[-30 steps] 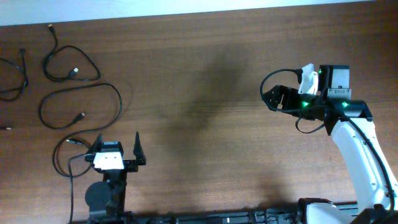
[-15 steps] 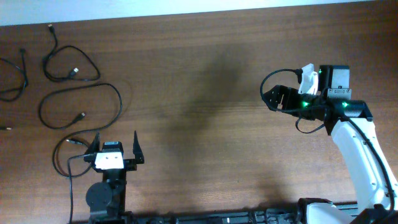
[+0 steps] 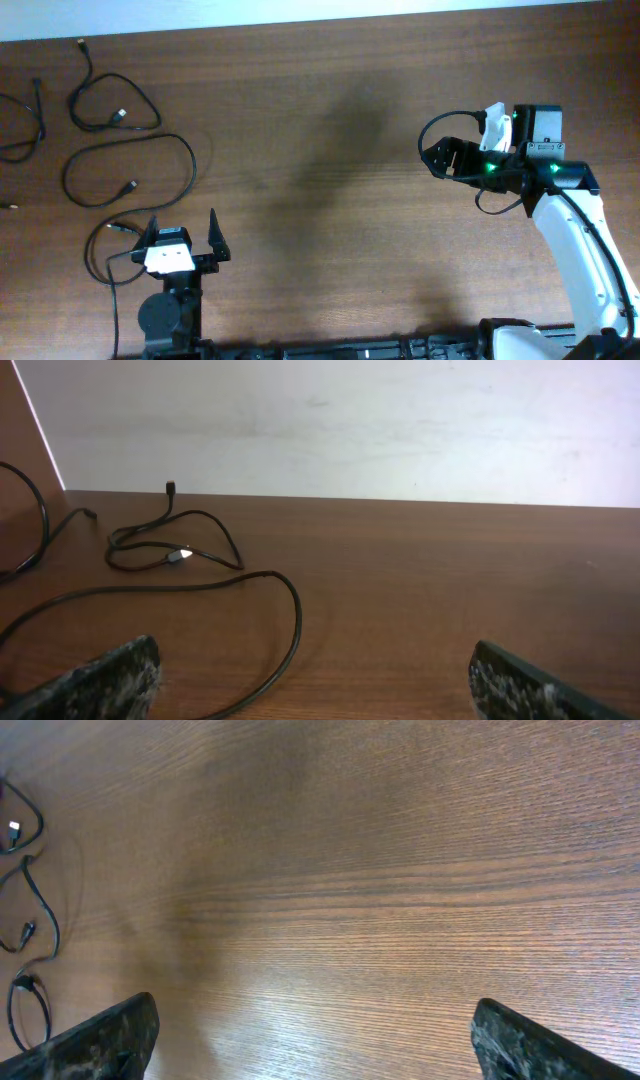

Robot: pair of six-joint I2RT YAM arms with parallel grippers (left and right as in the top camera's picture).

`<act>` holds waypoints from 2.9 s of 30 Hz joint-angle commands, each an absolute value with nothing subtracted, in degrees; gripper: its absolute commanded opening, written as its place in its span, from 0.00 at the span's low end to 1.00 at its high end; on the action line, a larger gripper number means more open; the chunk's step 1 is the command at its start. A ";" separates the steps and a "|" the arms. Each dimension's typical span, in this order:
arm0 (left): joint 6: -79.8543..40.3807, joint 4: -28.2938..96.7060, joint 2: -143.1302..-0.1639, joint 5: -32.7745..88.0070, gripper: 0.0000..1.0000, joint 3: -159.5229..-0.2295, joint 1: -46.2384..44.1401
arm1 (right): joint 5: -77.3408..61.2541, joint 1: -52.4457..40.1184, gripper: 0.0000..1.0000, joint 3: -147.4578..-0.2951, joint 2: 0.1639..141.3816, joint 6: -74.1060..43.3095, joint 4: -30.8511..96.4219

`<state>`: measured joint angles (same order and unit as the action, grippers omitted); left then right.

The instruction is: Untangle cables

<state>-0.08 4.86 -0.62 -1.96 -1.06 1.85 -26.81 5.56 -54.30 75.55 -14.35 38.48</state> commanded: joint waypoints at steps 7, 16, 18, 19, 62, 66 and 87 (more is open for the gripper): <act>-0.84 4.56 -0.34 -2.37 0.99 -0.49 2.15 | -26.24 7.25 0.99 -54.08 70.98 -13.91 38.28; -0.84 4.56 -0.34 -2.37 0.99 -0.49 2.15 | -26.28 2.94 0.99 -43.00 37.30 -13.93 38.41; -0.84 4.56 -0.34 -2.37 0.98 -0.49 2.15 | -25.41 2.96 0.99 -40.29 28.91 -13.06 39.59; -0.84 4.56 -0.34 -2.37 0.98 -0.49 2.15 | -20.73 2.96 0.99 -38.83 24.82 -12.34 39.57; -0.84 4.56 -0.34 -2.37 0.99 -0.49 2.15 | 0.71 2.22 0.99 -0.32 0.19 1.67 4.71; -0.84 4.56 -0.34 -2.37 0.99 -0.49 2.15 | 0.71 2.22 0.99 -0.32 0.19 1.67 4.69; -0.84 4.56 -0.34 -2.37 0.99 -0.49 2.15 | 0.69 2.22 0.98 -0.32 0.21 1.67 4.62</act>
<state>-0.27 4.67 -0.62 -1.96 -0.91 1.85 -0.23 2.87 -0.60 0.80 1.54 4.23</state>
